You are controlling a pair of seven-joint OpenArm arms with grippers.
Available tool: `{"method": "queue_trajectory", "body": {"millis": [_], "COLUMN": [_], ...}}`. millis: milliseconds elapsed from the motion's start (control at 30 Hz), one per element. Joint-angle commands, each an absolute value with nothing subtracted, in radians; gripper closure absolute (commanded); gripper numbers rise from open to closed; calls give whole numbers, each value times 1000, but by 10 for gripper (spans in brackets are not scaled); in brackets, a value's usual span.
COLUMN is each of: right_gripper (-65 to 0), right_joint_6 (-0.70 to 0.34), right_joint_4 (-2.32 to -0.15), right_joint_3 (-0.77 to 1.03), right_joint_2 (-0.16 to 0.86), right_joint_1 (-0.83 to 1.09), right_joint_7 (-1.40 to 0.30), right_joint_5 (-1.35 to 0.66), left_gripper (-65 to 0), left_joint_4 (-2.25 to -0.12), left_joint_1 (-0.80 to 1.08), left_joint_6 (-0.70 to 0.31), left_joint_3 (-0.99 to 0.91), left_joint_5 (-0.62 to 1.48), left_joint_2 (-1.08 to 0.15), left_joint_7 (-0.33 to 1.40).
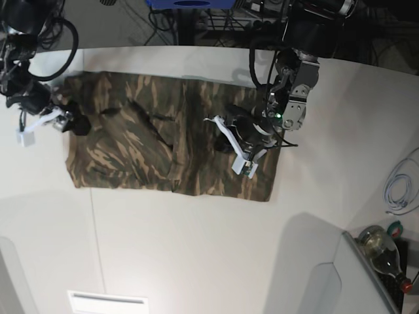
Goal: Layout the t-shirt on the table in an organized manner, then fold the t-shirt properly
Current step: 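Grasp the shirt edges with both grippers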
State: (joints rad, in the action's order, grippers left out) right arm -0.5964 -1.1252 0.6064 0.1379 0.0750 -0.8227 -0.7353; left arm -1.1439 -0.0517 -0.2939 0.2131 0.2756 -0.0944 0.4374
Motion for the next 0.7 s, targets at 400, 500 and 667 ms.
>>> {"method": "queue_trajectory", "body": {"millis": [400,500,667], "right_gripper": [-557,-555,-476], "right_joint_6": [-697,-697,-697], "right_joint_4": [-1082,-1078,-1075], "right_joint_3": [435,395,384], "right_joint_2": [171,168,154], "right_joint_1": [41,41,18], "right_joint_7": [-828,-822,-828], "right_joint_5": [-727,-731,-731], "left_gripper": [0,0,0], "left_joint_4": [-1262,-1184,-1064], "left_joint_1": [18,15,4], "left_joint_6": [-303,-303,-302], "left_joint_3": [-71,-84,-7], "left_joint_5": [275,275,275], "left_joint_2": [-282,-292,-283], "left_joint_7": [421,381,223]}}
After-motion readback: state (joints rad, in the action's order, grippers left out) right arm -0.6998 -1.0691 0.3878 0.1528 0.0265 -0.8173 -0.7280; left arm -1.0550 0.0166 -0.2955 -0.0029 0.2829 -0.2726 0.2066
